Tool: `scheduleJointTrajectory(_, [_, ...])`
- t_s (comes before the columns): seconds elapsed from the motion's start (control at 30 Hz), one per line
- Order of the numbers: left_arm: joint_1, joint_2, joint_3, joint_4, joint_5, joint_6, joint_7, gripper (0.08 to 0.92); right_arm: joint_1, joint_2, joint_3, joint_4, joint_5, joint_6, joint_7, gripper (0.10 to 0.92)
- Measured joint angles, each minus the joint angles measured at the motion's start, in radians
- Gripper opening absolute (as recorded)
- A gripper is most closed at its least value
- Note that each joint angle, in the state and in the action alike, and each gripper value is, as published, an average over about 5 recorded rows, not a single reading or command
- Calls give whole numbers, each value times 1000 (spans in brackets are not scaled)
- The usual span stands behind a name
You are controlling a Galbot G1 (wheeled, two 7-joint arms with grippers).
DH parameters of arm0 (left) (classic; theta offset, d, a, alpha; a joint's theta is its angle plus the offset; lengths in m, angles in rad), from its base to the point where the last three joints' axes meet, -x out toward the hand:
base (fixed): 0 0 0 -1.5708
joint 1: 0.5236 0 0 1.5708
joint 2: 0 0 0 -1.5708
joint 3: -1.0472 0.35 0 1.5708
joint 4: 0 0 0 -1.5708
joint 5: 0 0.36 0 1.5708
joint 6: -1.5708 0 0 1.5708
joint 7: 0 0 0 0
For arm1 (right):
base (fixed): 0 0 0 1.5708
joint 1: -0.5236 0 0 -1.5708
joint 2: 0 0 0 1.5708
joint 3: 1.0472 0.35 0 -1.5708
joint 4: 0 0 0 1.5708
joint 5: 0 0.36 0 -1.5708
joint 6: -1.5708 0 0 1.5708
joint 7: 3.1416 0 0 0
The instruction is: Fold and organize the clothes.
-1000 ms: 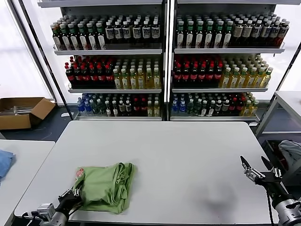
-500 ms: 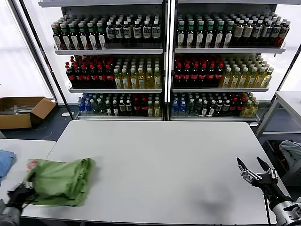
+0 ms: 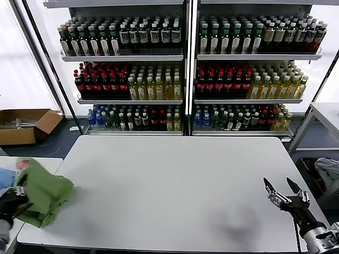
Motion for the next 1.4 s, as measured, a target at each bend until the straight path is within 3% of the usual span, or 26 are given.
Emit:
scheduleJointTrajectory(0.2, [-19, -94, 277, -40, 70, 23, -73, 126, 1, 2, -3, 3, -1, -2, 2, 823])
scheduleJointTrajectory(0.4, [-76, -177, 551, -2, 116, 38, -140, 126, -10, 0, -8, 15, -2, -7, 3, 823])
scheduleJointTrajectory(0.7, [-179, -246, 766, 64, 104, 36, -218, 144, -17, -14, -38, 43, -7, -22, 10, 823])
scheduleJointTrajectory(1.13, [-210, -267, 851, 43, 66, 10, -223, 496, 74, 4, -269, 28, -56, -91, 67, 823])
scheduleJointTrajectory(1.4, [-193, -246, 788, -46, 31, -2, -191, 744, 210, 34, -518, -42, -66, -165, 124, 823])
